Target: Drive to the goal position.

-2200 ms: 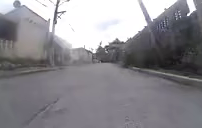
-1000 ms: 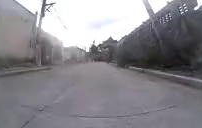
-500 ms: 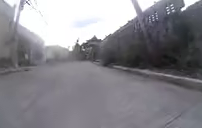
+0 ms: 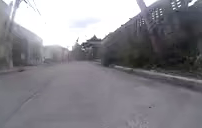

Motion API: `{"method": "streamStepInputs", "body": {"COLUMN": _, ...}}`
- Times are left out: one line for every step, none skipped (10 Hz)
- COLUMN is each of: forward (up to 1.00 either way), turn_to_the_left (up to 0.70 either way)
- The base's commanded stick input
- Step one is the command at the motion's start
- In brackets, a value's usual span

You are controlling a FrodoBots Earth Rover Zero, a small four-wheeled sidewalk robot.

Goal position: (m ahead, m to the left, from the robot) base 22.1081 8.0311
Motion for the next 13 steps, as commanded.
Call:
{"method": "streamStepInputs", "body": {"forward": 1.00, "turn_to_the_left": 0.00}}
{"method": "streamStepInputs", "body": {"forward": 1.00, "turn_to_the_left": 0.00}}
{"method": "streamStepInputs", "body": {"forward": 1.00, "turn_to_the_left": 0.00}}
{"method": "streamStepInputs", "body": {"forward": 1.00, "turn_to_the_left": 0.00}}
{"method": "streamStepInputs", "body": {"forward": 1.00, "turn_to_the_left": 0.00}}
{"method": "streamStepInputs", "body": {"forward": 1.00, "turn_to_the_left": 0.00}}
{"method": "streamStepInputs", "body": {"forward": 1.00, "turn_to_the_left": 0.00}}
{"method": "streamStepInputs", "body": {"forward": 1.00, "turn_to_the_left": 0.00}}
{"method": "streamStepInputs", "body": {"forward": 1.00, "turn_to_the_left": 0.00}}
{"method": "streamStepInputs", "body": {"forward": 1.00, "turn_to_the_left": 0.00}}
{"method": "streamStepInputs", "body": {"forward": 1.00, "turn_to_the_left": 0.00}}
{"method": "streamStepInputs", "body": {"forward": 1.00, "turn_to_the_left": 0.00}}
{"method": "streamStepInputs", "body": {"forward": 1.00, "turn_to_the_left": 0.00}}
